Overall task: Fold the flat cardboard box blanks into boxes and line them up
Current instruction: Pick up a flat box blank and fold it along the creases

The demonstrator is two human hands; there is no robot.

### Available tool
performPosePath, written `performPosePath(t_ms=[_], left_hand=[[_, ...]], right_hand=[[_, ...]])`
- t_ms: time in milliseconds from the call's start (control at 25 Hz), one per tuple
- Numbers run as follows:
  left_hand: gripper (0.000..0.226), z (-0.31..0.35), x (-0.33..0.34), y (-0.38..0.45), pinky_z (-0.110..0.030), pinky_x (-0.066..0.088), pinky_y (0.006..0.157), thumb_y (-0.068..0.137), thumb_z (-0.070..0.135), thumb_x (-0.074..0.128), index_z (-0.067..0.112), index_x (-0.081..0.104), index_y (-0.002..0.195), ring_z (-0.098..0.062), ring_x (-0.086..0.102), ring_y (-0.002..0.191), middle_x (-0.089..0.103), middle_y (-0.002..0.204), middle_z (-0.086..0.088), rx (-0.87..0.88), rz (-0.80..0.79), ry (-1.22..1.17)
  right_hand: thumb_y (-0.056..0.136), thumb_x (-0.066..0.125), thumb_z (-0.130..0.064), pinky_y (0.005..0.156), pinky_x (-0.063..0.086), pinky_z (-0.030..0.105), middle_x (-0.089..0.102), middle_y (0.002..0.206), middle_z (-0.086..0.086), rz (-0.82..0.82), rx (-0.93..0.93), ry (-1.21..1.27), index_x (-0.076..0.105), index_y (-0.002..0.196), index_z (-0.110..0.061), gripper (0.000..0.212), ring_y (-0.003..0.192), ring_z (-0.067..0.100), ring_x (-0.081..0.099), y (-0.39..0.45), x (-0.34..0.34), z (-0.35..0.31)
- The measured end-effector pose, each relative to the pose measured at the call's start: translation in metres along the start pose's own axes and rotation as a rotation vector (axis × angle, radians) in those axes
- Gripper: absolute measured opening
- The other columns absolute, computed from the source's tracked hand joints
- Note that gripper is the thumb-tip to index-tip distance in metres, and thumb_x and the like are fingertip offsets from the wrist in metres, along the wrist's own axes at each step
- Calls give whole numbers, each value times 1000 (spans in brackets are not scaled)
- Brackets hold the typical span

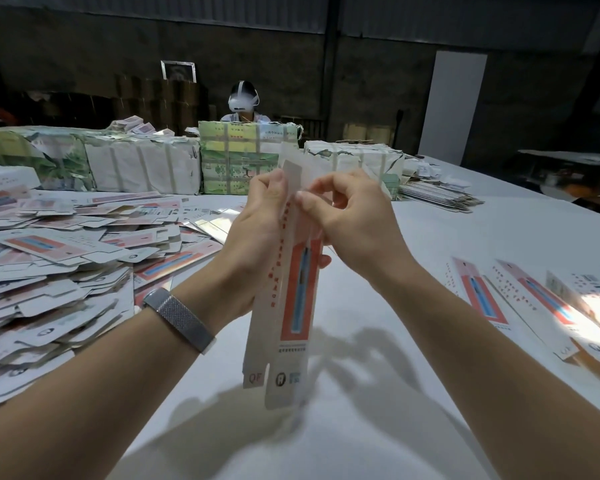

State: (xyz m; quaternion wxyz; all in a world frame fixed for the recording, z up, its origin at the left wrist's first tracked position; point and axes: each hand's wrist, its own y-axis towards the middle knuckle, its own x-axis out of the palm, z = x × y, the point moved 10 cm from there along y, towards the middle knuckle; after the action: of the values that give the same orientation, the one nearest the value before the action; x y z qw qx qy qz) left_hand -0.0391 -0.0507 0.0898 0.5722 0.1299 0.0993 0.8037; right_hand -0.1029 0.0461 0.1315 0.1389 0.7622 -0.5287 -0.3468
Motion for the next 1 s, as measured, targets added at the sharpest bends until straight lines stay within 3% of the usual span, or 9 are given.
performPosePath(t_ms=[80, 200, 360, 440, 520, 640, 720, 880, 1000], left_hand=[[60, 0, 6, 0, -28, 57, 56, 97, 62, 32, 16, 47, 133, -23, 74, 68, 73, 93, -17, -11, -61, 32], [81, -4, 20, -4, -29, 59, 62, 86, 72, 24, 10, 60, 125, -25, 75, 75, 72, 95, -20, -32, -188, 46], [90, -11, 25, -3, -39, 61, 71, 91, 74, 15, 3, 65, 112, -35, 73, 77, 72, 92, -23, -44, -235, 32], [93, -14, 24, -1, -37, 59, 65, 89, 77, 18, -1, 64, 108, -32, 68, 70, 68, 84, -21, -73, -220, -34], [92, -11, 24, 0, -34, 56, 59, 84, 83, 26, 2, 64, 105, -26, 64, 64, 64, 76, -16, -65, -173, -64], [111, -3, 26, 1, -32, 54, 55, 62, 87, 63, 2, 47, 132, -24, 60, 62, 59, 86, -18, -1, -151, -140], [124, 0, 30, 2, -35, 54, 61, 51, 77, 81, 8, 38, 144, -28, 61, 71, 58, 102, -24, 31, -193, -193], [62, 2, 33, -4, -30, 58, 71, 83, 51, 69, 15, 59, 131, -20, 72, 85, 72, 97, -8, -2, -221, -281], [53, 1, 27, -2, -34, 60, 73, 87, 45, 63, 11, 61, 127, -26, 73, 86, 73, 102, -13, -46, -180, -322]], right_hand=[[94, 66, -34, 57, 54, 35, 59, 96, 10, -93, 61, 91, 62, 79, -19, 21, 77, 21, 63, 4, 4, 3], [100, 57, -32, 40, 41, 28, 56, 78, 5, -116, 56, 161, 58, 69, -12, 37, 50, 15, 57, 4, -3, -4], [102, 51, -33, 39, 43, 31, 57, 77, 0, -122, 61, 166, 58, 74, -5, 40, 53, 18, 58, 0, -4, -13], [103, 50, -31, 44, 43, 41, 58, 69, 7, -166, 64, 263, 56, 81, 5, 43, 57, 28, 54, -3, 2, -20], [102, 52, -33, 53, 47, 49, 57, 84, 13, -130, 38, 284, 55, 83, 10, 47, 65, 24, 57, -4, 1, -27], [93, 64, -38, 74, 56, 29, 55, 114, 10, 34, -19, 311, 65, 84, -18, 22, 95, 16, 63, -5, -11, -30], [94, 63, -38, 85, 59, 39, 57, 118, 10, 49, 11, 410, 62, 102, -28, 13, 104, 23, 65, -9, -6, -23], [105, 42, -34, 80, 60, 30, 70, 111, -9, -102, 42, 631, 54, 127, -33, 25, 101, 13, 70, -15, 16, -16], [105, 36, -32, 90, 58, 32, 57, 140, -5, -149, -33, 665, 43, 144, -41, 41, 113, 16, 66, -16, 17, -23]])
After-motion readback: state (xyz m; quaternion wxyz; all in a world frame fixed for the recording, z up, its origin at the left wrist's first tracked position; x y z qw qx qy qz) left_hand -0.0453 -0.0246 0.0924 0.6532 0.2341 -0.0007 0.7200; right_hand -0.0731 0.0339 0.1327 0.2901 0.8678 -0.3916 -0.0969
